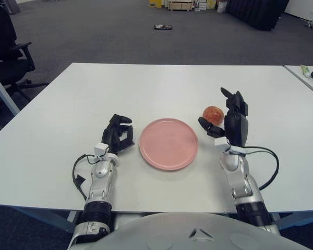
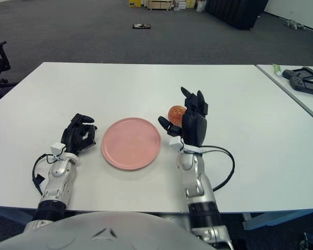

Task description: Put the apple into the plate.

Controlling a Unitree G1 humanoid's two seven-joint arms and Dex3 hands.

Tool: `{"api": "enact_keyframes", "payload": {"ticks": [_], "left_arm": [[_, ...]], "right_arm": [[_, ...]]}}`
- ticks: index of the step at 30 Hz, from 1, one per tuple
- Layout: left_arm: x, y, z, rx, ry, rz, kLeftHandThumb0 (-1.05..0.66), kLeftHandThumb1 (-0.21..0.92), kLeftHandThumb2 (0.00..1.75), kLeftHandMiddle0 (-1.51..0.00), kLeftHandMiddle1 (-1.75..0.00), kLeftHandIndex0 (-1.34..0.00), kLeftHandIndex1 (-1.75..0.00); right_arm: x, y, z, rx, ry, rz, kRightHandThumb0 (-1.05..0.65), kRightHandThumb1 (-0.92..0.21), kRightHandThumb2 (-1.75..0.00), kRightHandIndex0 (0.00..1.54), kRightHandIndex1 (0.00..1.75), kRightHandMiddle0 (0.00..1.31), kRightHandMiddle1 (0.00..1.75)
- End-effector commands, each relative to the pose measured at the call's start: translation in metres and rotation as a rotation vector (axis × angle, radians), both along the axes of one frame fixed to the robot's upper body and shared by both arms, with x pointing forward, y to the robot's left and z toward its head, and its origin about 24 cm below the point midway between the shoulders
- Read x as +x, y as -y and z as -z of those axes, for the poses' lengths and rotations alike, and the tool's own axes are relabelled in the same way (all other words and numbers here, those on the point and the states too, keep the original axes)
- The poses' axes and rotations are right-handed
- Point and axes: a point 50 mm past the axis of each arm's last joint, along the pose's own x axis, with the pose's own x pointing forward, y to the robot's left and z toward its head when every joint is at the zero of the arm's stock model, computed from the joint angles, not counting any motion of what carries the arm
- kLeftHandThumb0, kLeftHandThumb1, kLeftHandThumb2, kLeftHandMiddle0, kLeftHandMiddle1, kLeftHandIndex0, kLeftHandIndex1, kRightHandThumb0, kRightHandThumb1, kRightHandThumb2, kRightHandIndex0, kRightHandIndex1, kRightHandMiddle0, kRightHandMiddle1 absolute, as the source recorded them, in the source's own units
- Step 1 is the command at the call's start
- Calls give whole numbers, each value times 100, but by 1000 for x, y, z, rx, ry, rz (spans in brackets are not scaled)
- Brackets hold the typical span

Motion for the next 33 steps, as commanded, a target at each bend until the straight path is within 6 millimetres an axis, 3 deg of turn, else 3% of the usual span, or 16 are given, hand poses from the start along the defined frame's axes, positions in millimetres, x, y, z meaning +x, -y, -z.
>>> {"api": "enact_keyframes", "payload": {"ticks": [1, 13, 28, 33], "left_arm": [[-11, -2, 17, -8, -100, -14, -42, 50, 109, -85, -175, -46, -175], [-13, -3, 17, -14, -108, -26, -42, 51, 109, -81, -175, -46, -175], [-14, -5, 17, -7, -111, -20, -42, 51, 109, -81, -175, -46, -175], [-14, -5, 17, -4, -115, -22, -42, 51, 108, -81, -175, -46, -175]], "right_arm": [[9, 2, -3, -57, -19, 27, -84, -48, -80, 0, 0, 0, 6], [44, 15, 12, -138, -235, 62, -92, -54, -72, 0, 0, 0, 0], [57, 26, 31, -138, -435, 45, -83, -54, -72, 0, 0, 0, 0], [64, 30, 52, -154, -532, 55, -79, -55, -74, 0, 0, 0, 0]]}}
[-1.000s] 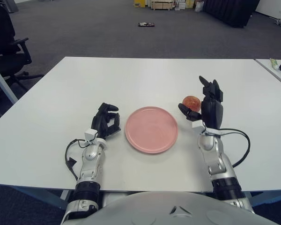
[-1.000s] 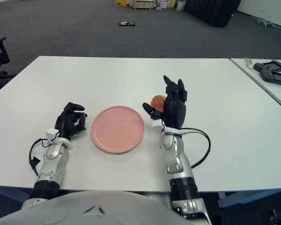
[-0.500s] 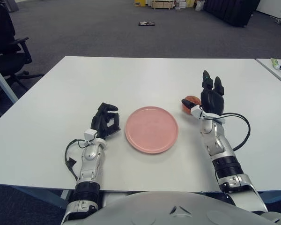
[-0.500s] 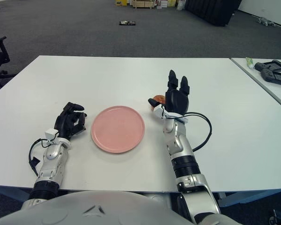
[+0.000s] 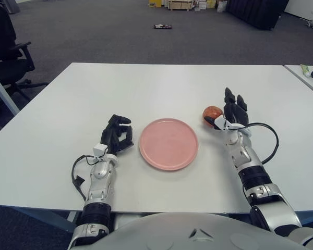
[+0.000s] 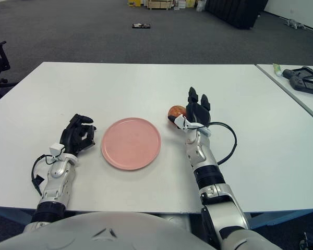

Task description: Put the apple into the plate.

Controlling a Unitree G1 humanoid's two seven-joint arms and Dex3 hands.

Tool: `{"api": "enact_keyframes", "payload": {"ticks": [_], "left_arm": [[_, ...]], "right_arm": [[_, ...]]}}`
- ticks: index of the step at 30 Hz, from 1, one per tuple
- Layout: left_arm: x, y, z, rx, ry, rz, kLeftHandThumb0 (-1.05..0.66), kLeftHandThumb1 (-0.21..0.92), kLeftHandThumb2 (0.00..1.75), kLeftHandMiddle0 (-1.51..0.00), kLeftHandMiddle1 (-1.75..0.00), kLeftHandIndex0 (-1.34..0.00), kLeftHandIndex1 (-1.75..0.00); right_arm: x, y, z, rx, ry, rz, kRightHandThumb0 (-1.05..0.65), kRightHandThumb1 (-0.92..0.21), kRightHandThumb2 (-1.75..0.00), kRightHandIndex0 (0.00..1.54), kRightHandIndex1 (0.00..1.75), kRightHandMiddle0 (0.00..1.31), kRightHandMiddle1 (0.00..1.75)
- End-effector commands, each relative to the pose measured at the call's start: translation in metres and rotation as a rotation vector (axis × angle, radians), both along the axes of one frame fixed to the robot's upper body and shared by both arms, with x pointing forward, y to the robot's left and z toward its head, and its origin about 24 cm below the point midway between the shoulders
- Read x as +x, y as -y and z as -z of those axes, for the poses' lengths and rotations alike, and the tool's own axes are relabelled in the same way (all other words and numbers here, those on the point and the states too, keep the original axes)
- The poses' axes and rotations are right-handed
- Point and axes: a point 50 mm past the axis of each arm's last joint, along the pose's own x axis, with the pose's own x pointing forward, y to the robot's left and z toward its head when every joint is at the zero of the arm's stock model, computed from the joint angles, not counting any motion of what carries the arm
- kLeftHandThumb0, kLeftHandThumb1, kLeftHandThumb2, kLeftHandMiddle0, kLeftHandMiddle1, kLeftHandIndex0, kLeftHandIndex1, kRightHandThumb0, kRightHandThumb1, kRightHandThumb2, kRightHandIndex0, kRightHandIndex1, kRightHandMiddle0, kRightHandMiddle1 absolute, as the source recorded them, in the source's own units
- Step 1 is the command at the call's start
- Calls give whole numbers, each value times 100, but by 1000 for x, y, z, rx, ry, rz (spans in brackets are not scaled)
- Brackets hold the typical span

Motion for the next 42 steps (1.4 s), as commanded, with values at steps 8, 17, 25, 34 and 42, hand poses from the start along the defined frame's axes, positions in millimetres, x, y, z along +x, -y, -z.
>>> {"api": "enact_keyframes", "payload": {"ticks": [8, 17, 25, 34, 42], "left_arm": [[-12, -2, 18, -6, -112, -17, -42, 52, 108, -80, -175, -45, -175], [-12, -2, 17, -15, -112, -22, -42, 51, 108, -81, -175, -46, -175], [-12, -2, 17, -19, -110, -26, -42, 51, 108, -80, -175, -46, -175], [-12, -1, 17, -18, -107, -25, -42, 52, 107, -81, -175, -45, -175], [-12, -1, 17, 9, -109, -15, -42, 51, 108, -82, -175, -46, -175]], "right_arm": [[12, 4, 16, -7, -151, 15, -66, -54, -86, 0, 0, 0, 16], [12, -4, 24, -23, -270, -19, -57, -55, -95, 2, 1, 0, 25], [13, -12, 27, -60, -302, -63, -53, -57, -97, 6, 6, 0, 33], [21, -17, 27, -100, -320, -88, -52, -59, -97, 1, 22, 0, 40], [31, -18, 22, -150, -308, -122, -51, -59, -98, 0, 30, 0, 45]]}}
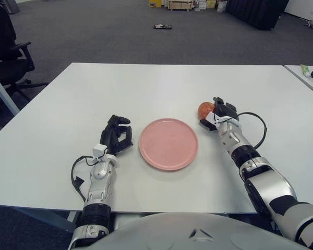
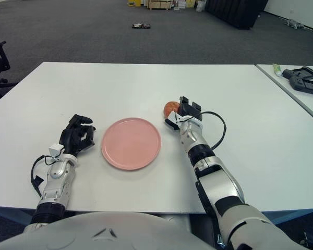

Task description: Put the apple into the plate.

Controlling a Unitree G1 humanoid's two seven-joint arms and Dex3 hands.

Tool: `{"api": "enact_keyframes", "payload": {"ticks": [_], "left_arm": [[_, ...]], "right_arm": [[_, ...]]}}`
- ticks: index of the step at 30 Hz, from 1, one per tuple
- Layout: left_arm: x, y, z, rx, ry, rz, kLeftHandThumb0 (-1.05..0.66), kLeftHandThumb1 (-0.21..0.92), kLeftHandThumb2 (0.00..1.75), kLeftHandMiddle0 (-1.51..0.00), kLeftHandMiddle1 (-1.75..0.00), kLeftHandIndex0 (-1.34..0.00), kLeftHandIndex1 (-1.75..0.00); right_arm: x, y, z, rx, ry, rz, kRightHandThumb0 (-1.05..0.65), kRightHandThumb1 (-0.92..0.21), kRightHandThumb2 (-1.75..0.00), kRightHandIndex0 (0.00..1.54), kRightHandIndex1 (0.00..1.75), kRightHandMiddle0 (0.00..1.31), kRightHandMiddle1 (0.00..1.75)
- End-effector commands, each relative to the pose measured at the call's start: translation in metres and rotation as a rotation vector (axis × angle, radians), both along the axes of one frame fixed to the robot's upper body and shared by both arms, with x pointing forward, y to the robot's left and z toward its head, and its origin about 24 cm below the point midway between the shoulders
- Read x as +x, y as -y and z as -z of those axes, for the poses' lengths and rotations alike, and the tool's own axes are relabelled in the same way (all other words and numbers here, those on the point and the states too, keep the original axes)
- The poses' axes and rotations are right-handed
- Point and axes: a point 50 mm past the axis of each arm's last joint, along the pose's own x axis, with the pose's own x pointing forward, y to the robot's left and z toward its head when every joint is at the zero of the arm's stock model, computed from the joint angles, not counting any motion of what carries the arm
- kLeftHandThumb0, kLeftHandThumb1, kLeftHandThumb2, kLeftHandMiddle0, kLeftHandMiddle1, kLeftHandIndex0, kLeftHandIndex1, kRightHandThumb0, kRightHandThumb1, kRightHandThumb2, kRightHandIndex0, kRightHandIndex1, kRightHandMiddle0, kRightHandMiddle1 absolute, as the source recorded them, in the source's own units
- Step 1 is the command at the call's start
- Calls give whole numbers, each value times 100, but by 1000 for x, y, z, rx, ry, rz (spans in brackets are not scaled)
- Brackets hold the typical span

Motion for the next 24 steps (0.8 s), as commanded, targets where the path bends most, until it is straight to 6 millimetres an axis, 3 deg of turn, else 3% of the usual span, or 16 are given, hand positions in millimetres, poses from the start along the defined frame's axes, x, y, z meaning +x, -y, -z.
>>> {"api": "enact_keyframes", "payload": {"ticks": [1, 24], "left_arm": [[-11, 0, 18, -1, -104, -10, -42, 51, 108, -82, -175, -46, -175], [-11, 0, 19, -24, -101, -22, -42, 52, 107, -81, -175, -45, -175]], "right_arm": [[3, -1, 1, -29, -20, -31, -51, -59, -98, 0, 30, 0, 45], [26, -1, -25, -235, 67, -163, -49, -58, -99, 0, 37, 0, 44]]}}
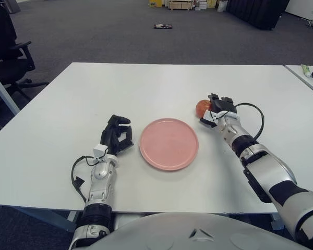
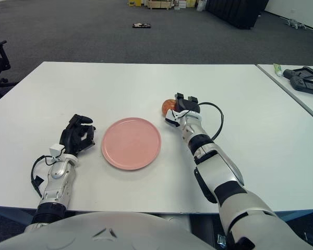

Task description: Put the apple into the plate.

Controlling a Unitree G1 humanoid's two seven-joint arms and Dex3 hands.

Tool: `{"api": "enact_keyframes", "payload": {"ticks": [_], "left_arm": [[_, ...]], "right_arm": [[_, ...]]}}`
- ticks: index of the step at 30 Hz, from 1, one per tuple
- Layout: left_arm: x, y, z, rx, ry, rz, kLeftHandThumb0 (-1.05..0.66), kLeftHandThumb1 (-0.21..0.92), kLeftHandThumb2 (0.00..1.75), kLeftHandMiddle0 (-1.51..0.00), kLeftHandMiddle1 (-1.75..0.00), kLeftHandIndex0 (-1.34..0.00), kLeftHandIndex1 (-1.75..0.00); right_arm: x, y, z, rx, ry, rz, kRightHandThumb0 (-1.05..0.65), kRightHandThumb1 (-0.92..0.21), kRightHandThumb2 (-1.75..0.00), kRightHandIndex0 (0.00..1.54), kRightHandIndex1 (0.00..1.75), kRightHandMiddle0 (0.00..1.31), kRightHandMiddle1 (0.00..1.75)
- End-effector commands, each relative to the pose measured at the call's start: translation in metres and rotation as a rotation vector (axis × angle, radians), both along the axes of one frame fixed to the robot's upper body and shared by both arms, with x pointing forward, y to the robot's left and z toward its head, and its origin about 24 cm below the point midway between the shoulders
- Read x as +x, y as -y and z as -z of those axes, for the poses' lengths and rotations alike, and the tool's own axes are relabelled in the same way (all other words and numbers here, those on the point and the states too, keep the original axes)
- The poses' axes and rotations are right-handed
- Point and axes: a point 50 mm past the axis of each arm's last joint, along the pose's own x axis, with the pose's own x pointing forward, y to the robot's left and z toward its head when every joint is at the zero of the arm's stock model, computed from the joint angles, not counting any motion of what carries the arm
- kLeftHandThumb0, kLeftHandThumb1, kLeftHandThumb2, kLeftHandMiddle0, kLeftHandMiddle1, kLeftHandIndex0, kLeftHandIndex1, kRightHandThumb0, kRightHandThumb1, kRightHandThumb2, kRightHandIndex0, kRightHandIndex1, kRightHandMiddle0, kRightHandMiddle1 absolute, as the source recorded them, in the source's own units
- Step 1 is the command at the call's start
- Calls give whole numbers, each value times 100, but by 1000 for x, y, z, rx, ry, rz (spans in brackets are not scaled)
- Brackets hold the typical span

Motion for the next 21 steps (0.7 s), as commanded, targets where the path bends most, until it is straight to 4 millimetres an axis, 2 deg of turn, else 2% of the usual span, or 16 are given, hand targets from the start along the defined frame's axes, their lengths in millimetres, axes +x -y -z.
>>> {"api": "enact_keyframes", "payload": {"ticks": [1, 9, 16, 20, 21], "left_arm": [[-11, 0, 18, -19, -105, -9, -42, 52, 107, -81, -175, -45, -175], [-11, 0, 19, -28, -102, -13, -42, 52, 107, -82, -175, -45, -175], [-11, -1, 19, -38, -105, -11, -41, 53, 106, -81, -175, -45, -175], [-11, -2, 19, -41, -107, -14, -41, 53, 106, -81, -175, -44, -175], [-11, -2, 19, -41, -109, -15, -41, 53, 106, -81, -175, -44, -175]], "right_arm": [[11, 2, -17, -40, 52, -18, -49, -58, -99, 0, 37, 0, 44], [16, 2, -24, -83, 66, -50, -49, -56, -100, 0, 40, 0, 46], [15, -3, -21, -171, 72, -124, -50, -55, -100, 0, 50, 0, 53], [11, -10, -13, -218, 66, -179, -50, -54, -101, 0, 66, 0, 64], [10, -11, -12, -232, 64, -197, -50, -53, -102, 1, 78, 0, 71]]}}
